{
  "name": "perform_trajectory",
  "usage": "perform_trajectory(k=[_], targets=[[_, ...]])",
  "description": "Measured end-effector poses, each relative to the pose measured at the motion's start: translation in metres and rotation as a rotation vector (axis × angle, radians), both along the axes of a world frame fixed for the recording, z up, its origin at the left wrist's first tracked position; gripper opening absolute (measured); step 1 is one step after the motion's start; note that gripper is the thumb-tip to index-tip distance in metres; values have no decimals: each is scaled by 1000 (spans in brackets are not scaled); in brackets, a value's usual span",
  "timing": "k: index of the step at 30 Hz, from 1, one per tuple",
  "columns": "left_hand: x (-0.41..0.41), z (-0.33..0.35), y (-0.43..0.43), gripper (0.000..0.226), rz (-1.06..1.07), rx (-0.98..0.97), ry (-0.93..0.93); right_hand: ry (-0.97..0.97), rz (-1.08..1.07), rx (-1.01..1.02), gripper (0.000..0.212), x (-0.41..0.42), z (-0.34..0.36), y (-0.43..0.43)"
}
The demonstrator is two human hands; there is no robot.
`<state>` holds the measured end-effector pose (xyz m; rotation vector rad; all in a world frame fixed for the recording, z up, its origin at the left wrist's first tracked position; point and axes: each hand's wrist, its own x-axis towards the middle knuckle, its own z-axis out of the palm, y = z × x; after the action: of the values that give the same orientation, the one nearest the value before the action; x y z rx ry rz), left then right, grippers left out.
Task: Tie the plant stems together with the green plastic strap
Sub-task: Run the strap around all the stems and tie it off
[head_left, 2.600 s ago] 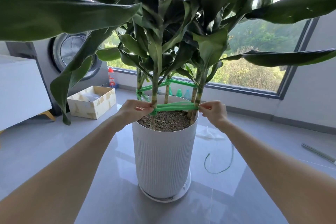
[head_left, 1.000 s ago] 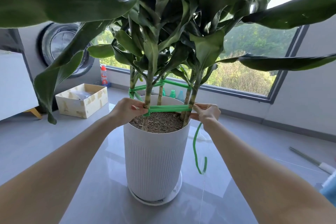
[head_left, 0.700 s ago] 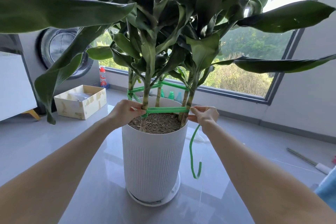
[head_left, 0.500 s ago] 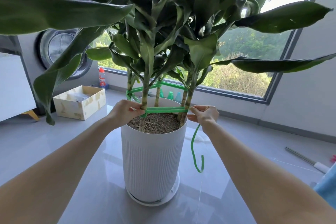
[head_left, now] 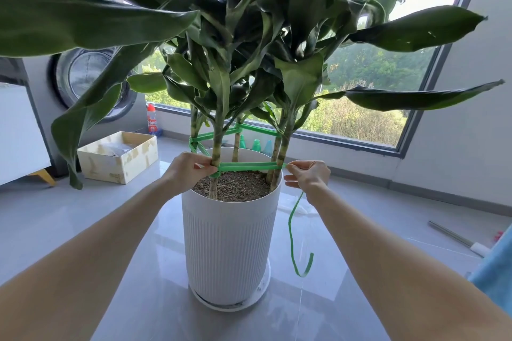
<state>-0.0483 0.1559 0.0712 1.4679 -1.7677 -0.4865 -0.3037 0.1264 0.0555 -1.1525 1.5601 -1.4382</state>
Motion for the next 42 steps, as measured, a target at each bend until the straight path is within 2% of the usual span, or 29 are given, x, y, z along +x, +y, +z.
perform_trajectory(k=[4,14,20,25,28,31,36,40,42], targets=[[0,-2,-1,24,2,-4,20,79,20,21,3,-2,-1,4],[-2,-1,4,24,40,-32,-51,33,13,38,8,8,-1,10],[-2,-1,6,25,50,-22,-109,113,98,77,15,-1,5,9],[-12,-7,8,36,144,-131,-161,233,208,132,40,-8,10,10],[-23,-3,15,23,169,-256,-171,306,242,127,53,-11,12,12],[-36,-1,16,17,77,-184,-136,384,267,131,64,-13,10,11],[-45,-2,6,22,97,-89,22,525,261,120,72,-18,9,10],[-62,-6,2,23,-83,245,241,548,281,111,74,-21,8,6],[-71,-11,-3,29,-133,416,292,546,290,110,73,-22,6,2]])
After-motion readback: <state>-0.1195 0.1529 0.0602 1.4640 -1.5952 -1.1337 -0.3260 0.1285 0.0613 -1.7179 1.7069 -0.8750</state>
